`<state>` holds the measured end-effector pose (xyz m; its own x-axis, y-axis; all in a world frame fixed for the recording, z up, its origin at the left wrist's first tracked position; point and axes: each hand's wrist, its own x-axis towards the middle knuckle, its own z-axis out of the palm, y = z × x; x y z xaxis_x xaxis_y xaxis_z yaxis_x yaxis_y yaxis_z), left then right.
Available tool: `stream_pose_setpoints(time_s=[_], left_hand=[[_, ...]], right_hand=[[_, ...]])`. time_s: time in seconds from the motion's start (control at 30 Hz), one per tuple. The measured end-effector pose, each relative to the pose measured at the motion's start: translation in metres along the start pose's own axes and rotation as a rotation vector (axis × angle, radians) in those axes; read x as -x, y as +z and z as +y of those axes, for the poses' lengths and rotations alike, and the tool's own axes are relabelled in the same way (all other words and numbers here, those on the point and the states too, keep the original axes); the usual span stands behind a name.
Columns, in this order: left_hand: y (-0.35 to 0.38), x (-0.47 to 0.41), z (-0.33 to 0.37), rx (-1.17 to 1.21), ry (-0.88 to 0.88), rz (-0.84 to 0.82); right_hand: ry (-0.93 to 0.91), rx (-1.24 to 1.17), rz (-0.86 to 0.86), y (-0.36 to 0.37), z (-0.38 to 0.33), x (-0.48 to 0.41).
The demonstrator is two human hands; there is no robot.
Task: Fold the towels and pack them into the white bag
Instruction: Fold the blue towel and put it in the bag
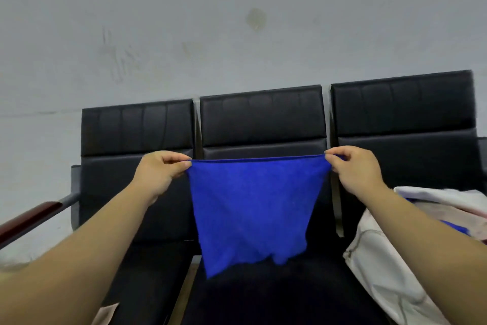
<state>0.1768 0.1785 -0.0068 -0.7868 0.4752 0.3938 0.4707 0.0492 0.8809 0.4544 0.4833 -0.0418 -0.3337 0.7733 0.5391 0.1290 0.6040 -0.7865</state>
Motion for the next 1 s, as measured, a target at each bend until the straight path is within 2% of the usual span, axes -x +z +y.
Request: stream_pose_setpoints(time_s=[0.13, 0.27, 0.4, 0.53, 0.6, 0.73, 1.0], left_hand=[[-0.005, 0.025, -0.005, 0.003, -0.01, -0.058], [-0.013, 0.073, -0.049, -0.084, -0.095, -0.261], [-0.015, 0.126, -0.101, -0.162, -0.298, -0.492], [-0.013, 0.161, -0.14, -0.251, -0.503, -0.701], [-0.012, 0.166, -0.153, -0.29, -0.572, -0.76], [-0.006, 0.164, -0.17, -0.307, -0.594, -0.716], [0.026, 0.142, -0.192, -0.343, -0.489, -0.598]], right_hand=[[0.081, -0.165, -0.126, -0.014, 0.02, 0.021], [0.237, -0.252, -0.284, -0.022, 0.061, 0.085], [0.516, -0.293, -0.53, -0.023, 0.112, 0.149], [0.654, -0.131, -0.792, -0.023, 0.143, 0.182], [0.655, -0.071, -0.815, -0.02, 0.146, 0.187], [0.636, 0.013, -0.852, -0.006, 0.145, 0.188], [0.553, 0.068, -0.665, 0.048, 0.16, 0.18]])
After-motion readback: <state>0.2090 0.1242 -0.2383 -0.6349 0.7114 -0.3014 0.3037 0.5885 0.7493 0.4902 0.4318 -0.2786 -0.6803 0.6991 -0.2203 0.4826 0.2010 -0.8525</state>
